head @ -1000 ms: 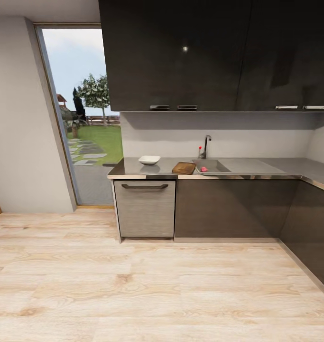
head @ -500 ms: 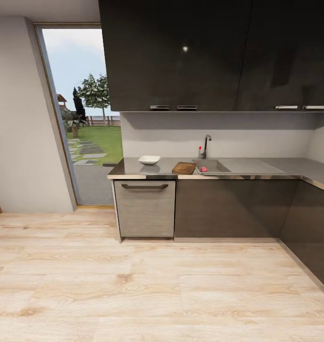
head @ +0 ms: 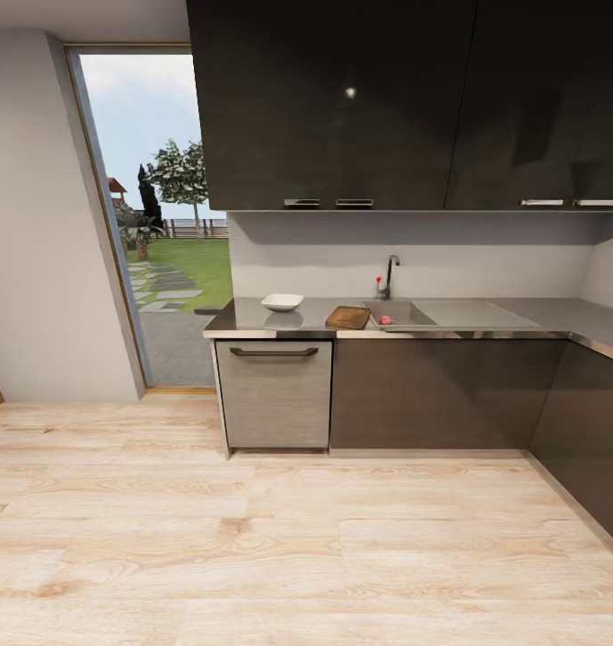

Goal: In the kitchen, take the Vidalia onion out of the sink, dice it on the chopping board with the paring knife, put the diced onion into the bowl on the countertop, then place both the paring knife and the chopping board into the sink.

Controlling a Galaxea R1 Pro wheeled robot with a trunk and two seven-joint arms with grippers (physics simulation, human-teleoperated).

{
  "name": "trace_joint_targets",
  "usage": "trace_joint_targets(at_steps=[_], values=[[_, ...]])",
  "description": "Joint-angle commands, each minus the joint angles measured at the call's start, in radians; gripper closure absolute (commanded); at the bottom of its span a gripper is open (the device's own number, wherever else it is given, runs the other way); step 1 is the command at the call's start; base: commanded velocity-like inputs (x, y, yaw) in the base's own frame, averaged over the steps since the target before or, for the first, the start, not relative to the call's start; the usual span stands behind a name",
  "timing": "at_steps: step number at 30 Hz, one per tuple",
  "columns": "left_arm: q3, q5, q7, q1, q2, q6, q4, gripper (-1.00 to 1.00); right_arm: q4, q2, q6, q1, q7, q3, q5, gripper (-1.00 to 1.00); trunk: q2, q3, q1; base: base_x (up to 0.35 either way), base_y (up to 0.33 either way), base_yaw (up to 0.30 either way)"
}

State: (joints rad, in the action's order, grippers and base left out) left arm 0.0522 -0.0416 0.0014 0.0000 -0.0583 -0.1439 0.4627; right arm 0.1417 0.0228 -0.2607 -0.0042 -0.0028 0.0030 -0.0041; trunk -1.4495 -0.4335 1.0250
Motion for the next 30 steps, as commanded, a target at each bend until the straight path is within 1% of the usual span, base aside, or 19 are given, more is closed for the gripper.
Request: trace_joint_targets(at_steps=[1, 30], values=[[0.000, -0.004, 0.000, 0.000, 0.000, -0.002, 0.001, -1.00, -0.001, 0.000, -0.003, 0.000, 0.000, 0.000, 0.000, -1.00, -0.001, -0.001, 0.000, 0.000, 0.000, 0.000], [0.001, -0.004, 0.000, 0.000, 0.000, -0.002, 0.001, -1.00, -0.001, 0.000, -0.003, 0.000, 0.000, 0.000, 0.000, -1.00, -0.001, -0.001, 0.000, 0.000, 0.000, 0.000]])
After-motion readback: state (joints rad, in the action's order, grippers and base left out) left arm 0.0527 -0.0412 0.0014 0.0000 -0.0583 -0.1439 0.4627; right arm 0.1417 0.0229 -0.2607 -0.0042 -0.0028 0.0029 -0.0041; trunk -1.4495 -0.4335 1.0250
